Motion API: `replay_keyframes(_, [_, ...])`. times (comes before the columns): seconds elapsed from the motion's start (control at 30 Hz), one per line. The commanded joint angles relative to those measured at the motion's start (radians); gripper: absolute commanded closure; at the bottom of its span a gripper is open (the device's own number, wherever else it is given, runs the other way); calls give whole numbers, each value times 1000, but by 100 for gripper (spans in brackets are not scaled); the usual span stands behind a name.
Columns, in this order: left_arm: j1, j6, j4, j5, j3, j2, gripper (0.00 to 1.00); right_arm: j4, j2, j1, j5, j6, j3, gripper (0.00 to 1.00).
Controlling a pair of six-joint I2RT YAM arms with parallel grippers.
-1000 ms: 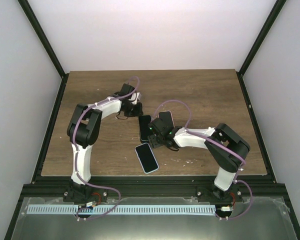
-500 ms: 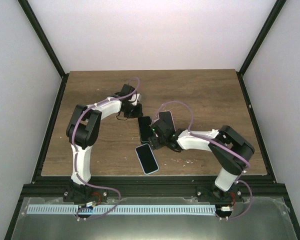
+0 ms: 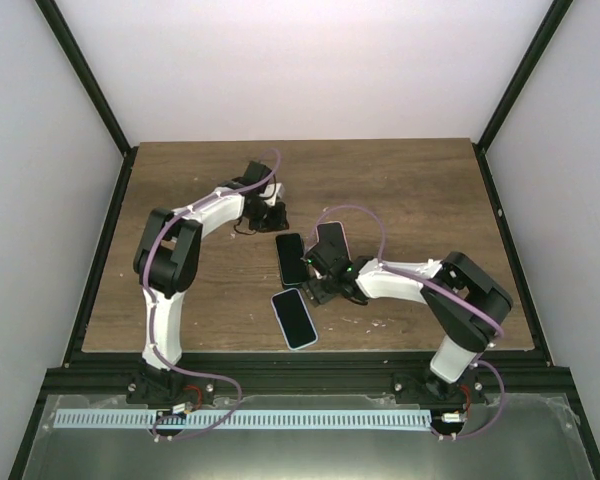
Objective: Put the phone into the phone case
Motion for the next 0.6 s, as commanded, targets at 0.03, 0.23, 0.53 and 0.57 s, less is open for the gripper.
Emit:
replay_keyframes(0.03, [3,-5,-24,-25,41,65,80,-16,61,-1,4,-26,65,17])
replay_keyframes(0.23, [2,18,-51,-3,61,138,86,21,90,2,34,-6,74,21])
replay_keyframes(0.53, [-39,-14,4,15,-108,23,93,98,119,3,103,53,95,25])
replay_keyframes(0.57, [-42,-18,8,-3,-127,17,93,101,122,3,115,62,101,25])
